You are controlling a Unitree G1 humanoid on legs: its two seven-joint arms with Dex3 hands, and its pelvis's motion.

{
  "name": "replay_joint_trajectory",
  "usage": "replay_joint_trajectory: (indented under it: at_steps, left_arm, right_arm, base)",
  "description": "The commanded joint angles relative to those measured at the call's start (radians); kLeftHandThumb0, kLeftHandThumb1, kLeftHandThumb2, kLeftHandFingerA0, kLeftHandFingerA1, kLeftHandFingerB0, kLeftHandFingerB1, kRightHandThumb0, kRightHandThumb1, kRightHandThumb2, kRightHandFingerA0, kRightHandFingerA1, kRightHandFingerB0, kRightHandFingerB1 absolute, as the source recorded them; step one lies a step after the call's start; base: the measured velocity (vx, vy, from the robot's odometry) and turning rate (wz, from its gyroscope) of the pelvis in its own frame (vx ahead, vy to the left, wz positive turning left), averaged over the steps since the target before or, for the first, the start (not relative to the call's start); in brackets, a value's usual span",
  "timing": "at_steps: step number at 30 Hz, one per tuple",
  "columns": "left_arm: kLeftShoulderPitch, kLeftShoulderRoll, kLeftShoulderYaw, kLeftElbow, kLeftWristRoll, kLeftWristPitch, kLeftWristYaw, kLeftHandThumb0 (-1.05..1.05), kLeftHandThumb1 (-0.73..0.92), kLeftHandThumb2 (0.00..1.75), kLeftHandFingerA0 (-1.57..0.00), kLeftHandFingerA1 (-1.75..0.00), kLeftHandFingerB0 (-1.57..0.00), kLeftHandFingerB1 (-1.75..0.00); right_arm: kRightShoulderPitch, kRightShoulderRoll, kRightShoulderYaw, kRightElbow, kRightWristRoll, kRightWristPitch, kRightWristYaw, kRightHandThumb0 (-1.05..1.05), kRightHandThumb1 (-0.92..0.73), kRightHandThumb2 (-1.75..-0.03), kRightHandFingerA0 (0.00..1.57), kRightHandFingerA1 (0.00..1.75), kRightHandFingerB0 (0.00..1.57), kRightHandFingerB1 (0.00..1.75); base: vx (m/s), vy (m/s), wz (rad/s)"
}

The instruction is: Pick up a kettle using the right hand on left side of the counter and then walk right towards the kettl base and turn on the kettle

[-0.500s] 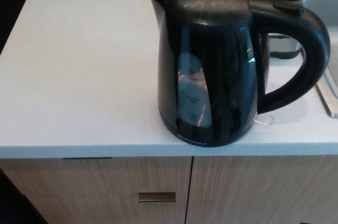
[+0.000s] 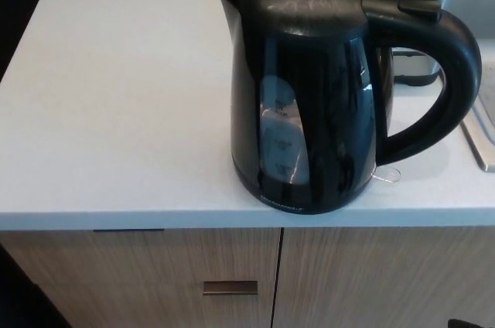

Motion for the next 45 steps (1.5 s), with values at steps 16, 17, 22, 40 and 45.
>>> replay_joint_trajectory:
  at_steps: [16,17,22,40,45]
  left_arm:
    - [0.05,0.07,-0.003,0.053,-0.002,-0.212,0.003,0.13,0.65,0.89,-0.88,-0.79,-0.82,-0.71]
    - [0.049,0.071,-0.005,0.056,-0.003,-0.214,0.003,0.13,0.65,0.89,-0.88,-0.79,-0.82,-0.71]
    - [0.071,0.09,0.002,0.101,-0.019,-0.241,-0.019,0.13,0.67,0.88,-0.89,-0.78,-0.82,-0.7]
    - [0.109,0.084,-0.005,0.108,-0.019,-0.257,-0.032,0.14,0.64,0.94,-0.9,-0.75,-0.85,-0.68]
    - [0.092,0.088,0.011,0.135,-0.036,-0.25,-0.033,0.16,0.65,0.9,-0.9,-0.76,-0.85,-0.7]
  right_arm:
    - [0.108,-0.113,-0.009,0.017,0.04,-0.106,0.055,-0.1,-0.7,-0.67,0.83,0.59,0.59,0.51]
    - [0.108,-0.114,-0.008,0.017,0.042,-0.106,0.056,-0.1,-0.7,-0.67,0.83,0.59,0.59,0.51]
    - [0.113,-0.151,-0.007,0.017,0.032,-0.104,0.048,-0.05,-0.71,-0.68,0.86,0.59,0.61,0.52]
    - [0.092,-0.147,-0.025,0.039,0.052,-0.122,0.026,0.0,-0.71,-0.78,0.85,0.59,0.62,0.52]
    - [0.094,-0.149,-0.031,0.053,0.053,-0.129,0.025,0.01,-0.7,-0.77,0.85,0.58,0.62,0.52]
  base:
    - [0.0,0.0,0.0]
    - [0.0,0.0,0.0]
    - [0.0,0.0,0.0]
    - [0.0,0.0,0.0]
    - [0.0,0.0,0.0]
